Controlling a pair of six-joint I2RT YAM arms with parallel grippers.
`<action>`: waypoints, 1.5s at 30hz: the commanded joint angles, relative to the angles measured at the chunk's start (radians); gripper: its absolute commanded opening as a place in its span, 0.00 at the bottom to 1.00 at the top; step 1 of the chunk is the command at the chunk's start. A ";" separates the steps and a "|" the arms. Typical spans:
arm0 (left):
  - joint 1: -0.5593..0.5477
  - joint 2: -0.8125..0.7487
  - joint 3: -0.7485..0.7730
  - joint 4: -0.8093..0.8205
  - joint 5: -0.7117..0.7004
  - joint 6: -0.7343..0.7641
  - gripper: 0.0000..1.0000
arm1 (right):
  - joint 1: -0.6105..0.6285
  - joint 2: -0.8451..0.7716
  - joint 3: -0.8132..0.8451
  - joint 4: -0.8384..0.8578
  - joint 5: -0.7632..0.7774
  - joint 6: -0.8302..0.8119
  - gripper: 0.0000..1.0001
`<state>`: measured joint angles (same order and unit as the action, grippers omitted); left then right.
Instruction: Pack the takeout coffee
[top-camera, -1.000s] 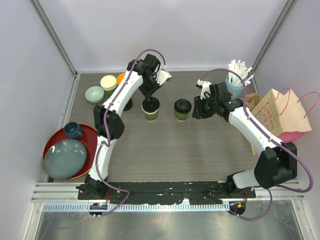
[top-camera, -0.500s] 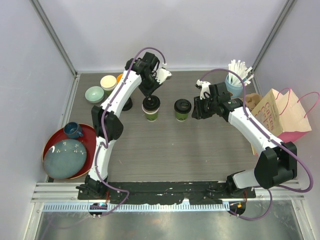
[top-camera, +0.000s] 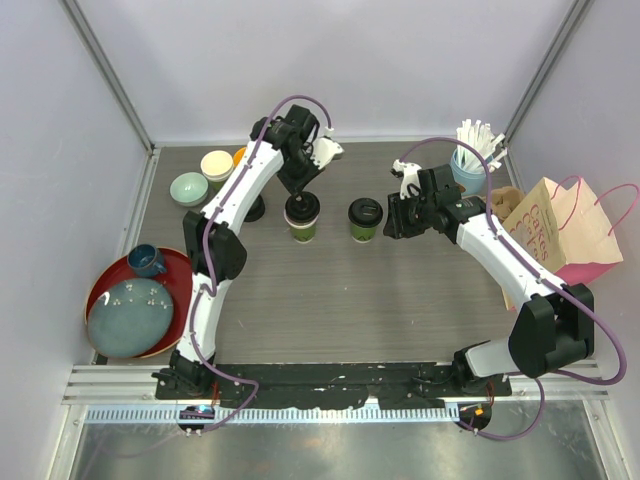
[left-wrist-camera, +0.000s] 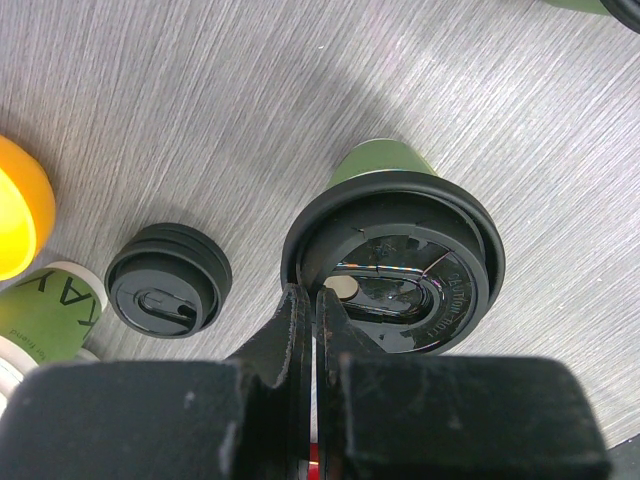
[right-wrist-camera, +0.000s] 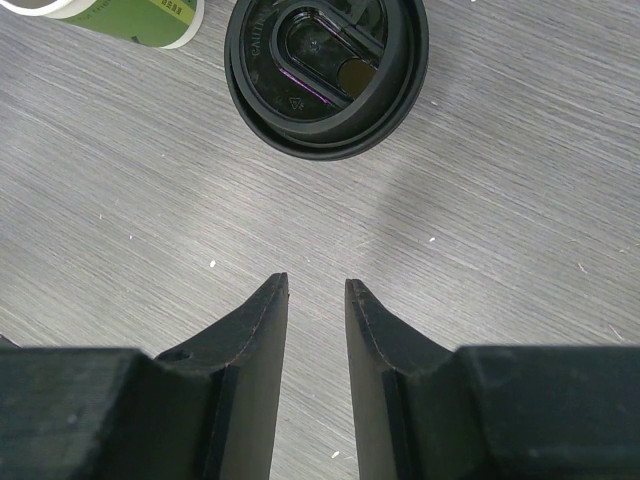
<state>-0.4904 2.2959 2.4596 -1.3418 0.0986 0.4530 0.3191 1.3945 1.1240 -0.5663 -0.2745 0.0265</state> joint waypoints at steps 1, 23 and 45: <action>0.004 -0.019 -0.001 -0.223 -0.002 0.006 0.00 | 0.008 -0.015 0.033 0.000 -0.002 -0.016 0.35; 0.012 0.020 -0.017 -0.208 -0.002 -0.007 0.00 | 0.011 -0.012 0.031 -0.001 0.001 -0.017 0.35; 0.012 -0.023 0.001 -0.252 -0.010 0.024 0.00 | 0.011 -0.011 0.033 -0.006 0.000 -0.020 0.35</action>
<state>-0.4839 2.3150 2.4416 -1.3434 0.0933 0.4568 0.3256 1.3945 1.1240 -0.5774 -0.2745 0.0200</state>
